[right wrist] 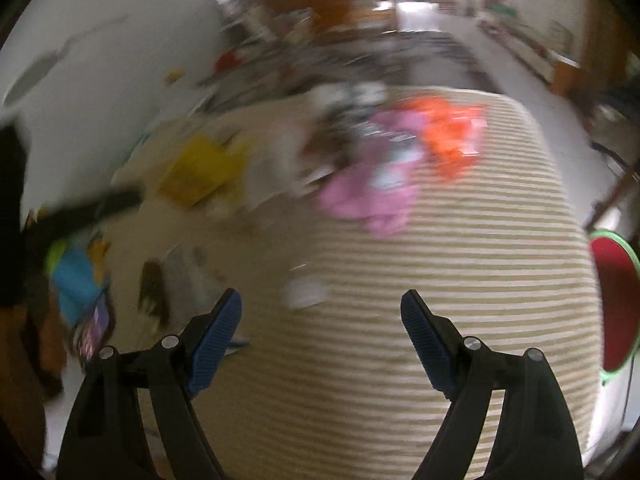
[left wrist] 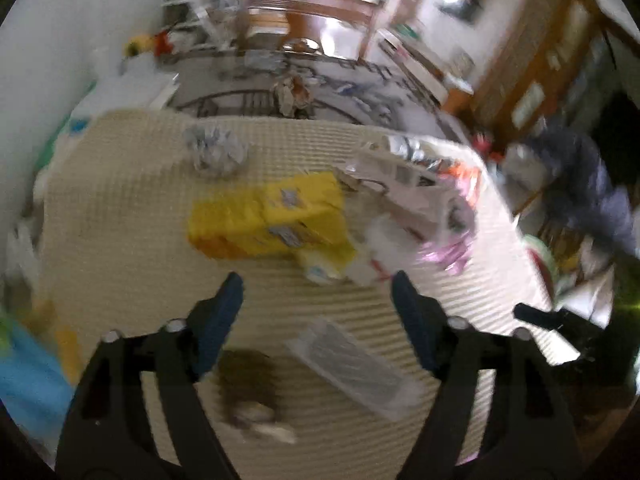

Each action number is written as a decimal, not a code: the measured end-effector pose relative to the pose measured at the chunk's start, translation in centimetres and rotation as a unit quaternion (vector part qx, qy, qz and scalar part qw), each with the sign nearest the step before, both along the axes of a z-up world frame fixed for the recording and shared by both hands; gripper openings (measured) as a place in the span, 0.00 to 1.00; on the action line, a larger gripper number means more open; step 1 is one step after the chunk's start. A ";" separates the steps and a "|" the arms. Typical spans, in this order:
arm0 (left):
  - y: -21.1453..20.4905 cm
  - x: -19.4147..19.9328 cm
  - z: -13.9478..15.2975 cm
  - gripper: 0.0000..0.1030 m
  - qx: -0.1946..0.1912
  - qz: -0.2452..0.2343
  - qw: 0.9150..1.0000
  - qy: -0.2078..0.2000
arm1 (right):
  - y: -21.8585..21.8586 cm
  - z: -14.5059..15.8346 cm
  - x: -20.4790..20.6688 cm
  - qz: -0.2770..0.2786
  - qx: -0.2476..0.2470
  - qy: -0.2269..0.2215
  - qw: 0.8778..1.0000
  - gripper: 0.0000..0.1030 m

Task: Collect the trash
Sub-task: 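Grasp the yellow juice carton with the left gripper and lift it, then grasp the white milk carton with the right gripper while the left holds the juice carton, then carry both cartons to the red bucket and open both grippers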

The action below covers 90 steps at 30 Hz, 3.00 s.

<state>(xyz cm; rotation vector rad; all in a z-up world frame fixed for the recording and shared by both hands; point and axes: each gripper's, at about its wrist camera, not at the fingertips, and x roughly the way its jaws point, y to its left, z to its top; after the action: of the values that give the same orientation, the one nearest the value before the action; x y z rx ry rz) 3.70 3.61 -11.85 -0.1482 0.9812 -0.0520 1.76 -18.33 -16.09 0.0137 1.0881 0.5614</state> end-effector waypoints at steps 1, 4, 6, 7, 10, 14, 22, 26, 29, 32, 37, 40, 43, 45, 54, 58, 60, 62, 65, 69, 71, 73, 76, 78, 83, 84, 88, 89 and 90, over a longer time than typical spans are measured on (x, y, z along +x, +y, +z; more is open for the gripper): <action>0.4 1.0 0.1 0.79 0.027 -0.028 0.999 -0.002 | 0.8 -0.3 -0.2 0.009 0.002 0.007 1.000 0.77; 1.4 3.1 -0.8 0.82 0.071 -0.114 0.991 0.017 | 2.4 -1.0 -0.8 0.018 0.012 0.029 0.999 0.77; 1.8 4.1 -1.7 0.84 0.094 -0.163 0.981 0.035 | 2.6 -1.3 -1.1 0.014 0.014 0.035 0.999 0.77; 1.6 5.0 -2.4 0.84 0.120 -0.190 0.973 0.049 | 2.6 -1.3 -1.4 0.010 0.014 0.037 0.999 0.77; 1.2 6.3 -3.5 0.84 0.173 -0.237 0.954 0.062 | 2.5 -1.4 -1.7 -0.006 0.017 0.042 0.999 0.77; 0.9 8.2 -4.8 0.87 0.199 -0.295 0.930 0.089 | 1.8 -1.4 -2.0 -0.024 0.019 0.047 0.998 0.77; -0.2 9.4 -6.7 0.61 0.187 -0.332 0.916 0.127 | 1.9 -1.1 -2.0 -0.025 0.021 0.043 0.999 0.77; 1.4 9.5 -6.1 0.46 0.144 -0.254 0.950 0.114 | 2.6 -1.2 -2.0 -0.015 0.020 0.043 0.999 0.77; 3.3 8.5 -4.8 0.37 0.071 -0.191 0.974 0.099 | 3.3 -1.3 -1.9 -0.004 0.017 0.043 0.999 0.77; 4.6 6.8 -2.9 0.36 0.025 -0.136 0.988 0.070 | 4.6 -1.3 -1.8 0.017 0.011 0.041 0.999 0.77; 5.5 3.8 -0.1 0.35 -0.036 -0.066 0.997 0.030 | 7.9 -1.6 -1.7 0.065 -0.006 0.025 0.998 0.77; 5.4 2.6 0.7 0.35 -0.043 -0.037 0.998 0.015 | 9.8 -2.3 -2.0 0.095 -0.028 0.015 0.995 0.76; 5.3 2.0 0.1 0.36 -0.056 -0.027 0.998 0.028 | 11.0 -2.9 -2.3 0.113 -0.046 0.009 0.993 0.69; 5.5 2.3 -1.2 0.36 -0.055 -0.018 0.997 0.047 | 11.4 -3.4 -2.4 0.113 -0.053 0.010 0.992 0.69; 6.7 3.4 -6.0 0.50 -0.056 0.021 0.993 0.106 | 11.1 -4.4 -2.5 0.106 -0.065 0.022 0.992 0.43; 7.0 2.9 -6.2 0.55 -0.064 0.033 0.992 0.107 | 10.9 -4.3 -2.5 0.100 -0.062 0.022 0.993 0.44; 7.0 2.8 -6.4 0.55 -0.063 0.035 0.992 0.107 | 10.8 -4.1 -2.5 0.096 -0.059 0.022 0.993 0.44; 7.0 2.7 -6.8 0.55 -0.063 0.037 0.991 0.109 | 10.8 -3.8 -2.5 0.094 -0.056 0.018 0.994 0.44; 7.0 2.9 -7.1 0.55 -0.065 0.040 0.991 0.114 | 10.9 -3.9 -2.4 0.098 -0.059 0.019 0.993 0.44; 6.6 3.1 -7.5 0.40 -0.069 0.039 0.990 0.118 | 11.0 -3.9 -2.5 0.098 -0.065 0.019 0.993 0.42; 6.5 2.9 -7.2 0.37 -0.069 0.045 0.990 0.113 | 10.7 -3.5 -2.5 0.091 -0.062 0.011 0.994 0.41; 6.2 2.4 -6.0 0.36 -0.062 0.051 0.992 0.093 | 10.0 -2.5 -2.5 0.081 -0.050 -0.001 0.995 0.41; 5.5 1.6 -4.2 0.36 -0.046 0.052 0.996 0.063 | 8.3 -0.5 -2.2 0.055 -0.029 -0.026 0.998 0.41; 4.6 1.0 -2.5 0.36 -0.037 0.045 0.998 0.038 | 6.9 0.8 -1.8 0.030 -0.011 -0.040 0.999 0.41; 1.7 0.1 0.8 0.36 -0.022 0.023 0.999 -0.014 | 3.2 3.4 -0.9 -0.024 0.029 -0.064 0.997 0.41; 0.9 0.0 1.4 0.36 -0.021 0.017 0.999 -0.023 | 2.7 3.7 -0.8 -0.032 0.035 -0.066 0.997 0.41; -1.5 -0.2 3.3 0.36 -0.011 -0.003 0.999 -0.050 | 0.2 4.8 -0.4 -0.057 0.049 -0.075 0.994 0.41; -2.4 -0.2 3.8 0.36 -0.007 -0.010 0.998 -0.057 | -0.6 4.9 -0.2 -0.061 0.051 -0.076 0.994 0.41; -3.1 -0.3 4.1 0.36 -0.005 -0.013 0.998 -0.061 | -0.9 4.9 -0.2 -0.063 0.052 -0.075 0.994 0.41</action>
<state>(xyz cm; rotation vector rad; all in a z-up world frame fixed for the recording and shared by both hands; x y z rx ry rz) 3.42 0.55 -7.79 -0.1398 0.8613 -0.0899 1.56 -19.28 -11.22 0.1290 0.9031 0.4963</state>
